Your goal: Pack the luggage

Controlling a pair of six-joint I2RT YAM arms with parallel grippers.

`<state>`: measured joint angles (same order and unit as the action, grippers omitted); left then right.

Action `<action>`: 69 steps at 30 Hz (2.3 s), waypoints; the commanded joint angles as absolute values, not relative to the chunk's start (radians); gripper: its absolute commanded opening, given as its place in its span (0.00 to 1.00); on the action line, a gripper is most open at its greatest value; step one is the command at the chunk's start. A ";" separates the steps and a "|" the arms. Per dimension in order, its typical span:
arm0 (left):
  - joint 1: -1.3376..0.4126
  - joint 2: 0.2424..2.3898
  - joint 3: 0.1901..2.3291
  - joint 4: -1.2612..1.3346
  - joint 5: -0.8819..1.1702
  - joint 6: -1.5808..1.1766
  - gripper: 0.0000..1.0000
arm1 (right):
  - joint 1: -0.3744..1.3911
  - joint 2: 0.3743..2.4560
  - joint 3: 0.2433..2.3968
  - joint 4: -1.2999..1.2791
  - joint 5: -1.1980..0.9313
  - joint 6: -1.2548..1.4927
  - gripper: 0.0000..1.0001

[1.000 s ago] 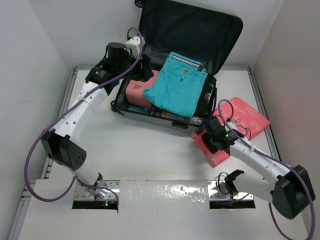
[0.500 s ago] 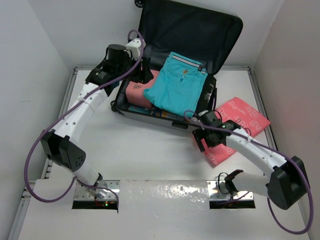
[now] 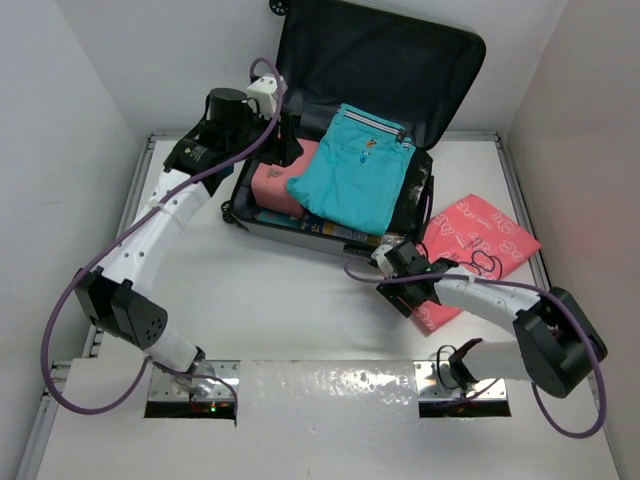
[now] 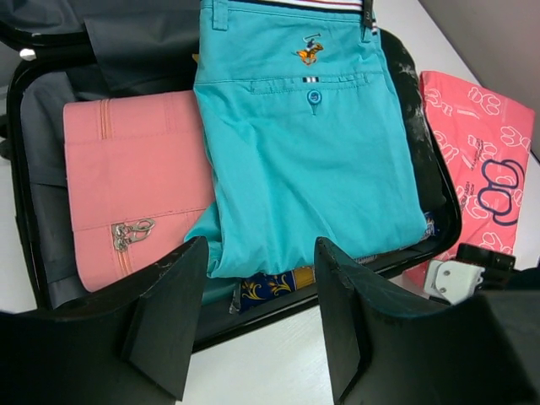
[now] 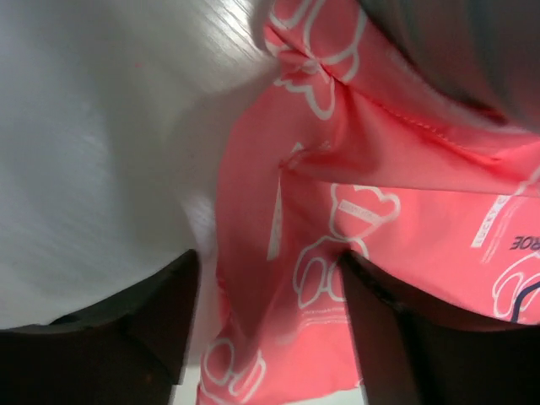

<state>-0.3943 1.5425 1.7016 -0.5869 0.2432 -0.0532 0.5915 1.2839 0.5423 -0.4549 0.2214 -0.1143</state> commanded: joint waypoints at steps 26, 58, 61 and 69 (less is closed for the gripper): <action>-0.223 1.471 1.697 -0.641 0.218 0.052 0.53 | 1.086 1.691 0.929 -0.135 0.028 0.393 0.00; -0.086 1.267 0.845 -0.795 0.369 -0.192 0.69 | 0.835 1.023 0.697 -0.686 0.077 0.965 0.99; -0.168 1.240 0.749 -0.694 0.368 -0.228 0.72 | 0.737 0.994 0.631 -0.612 0.071 0.916 0.99; -0.181 1.313 0.624 -0.600 0.364 -0.354 0.77 | 0.604 1.029 0.417 -0.376 0.005 0.948 0.99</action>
<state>-0.1799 1.2819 0.6361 -0.6781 0.3725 -0.2836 0.6281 1.0210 0.4847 -0.5182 0.0330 0.9108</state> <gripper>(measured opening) 0.769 0.986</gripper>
